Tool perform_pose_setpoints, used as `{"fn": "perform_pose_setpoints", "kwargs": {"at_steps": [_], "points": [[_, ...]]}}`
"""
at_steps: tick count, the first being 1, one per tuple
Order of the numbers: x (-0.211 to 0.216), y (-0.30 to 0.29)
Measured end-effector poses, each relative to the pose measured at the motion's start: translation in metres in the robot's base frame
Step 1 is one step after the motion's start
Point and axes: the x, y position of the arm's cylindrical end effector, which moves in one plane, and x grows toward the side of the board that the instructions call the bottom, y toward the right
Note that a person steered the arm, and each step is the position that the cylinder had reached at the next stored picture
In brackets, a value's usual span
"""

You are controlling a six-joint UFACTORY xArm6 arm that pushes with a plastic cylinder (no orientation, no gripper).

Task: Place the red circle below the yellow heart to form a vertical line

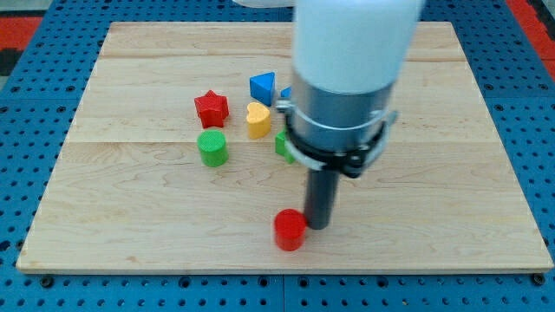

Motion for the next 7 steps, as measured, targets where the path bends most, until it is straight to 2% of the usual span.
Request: {"fn": "perform_pose_setpoints", "kwargs": {"at_steps": [1,2,4,5,6,7], "points": [[0.034,0.006],[0.052,-0.016],[-0.008,-0.065],[-0.017,-0.089],[-0.039,-0.093],[-0.040,-0.092]]}}
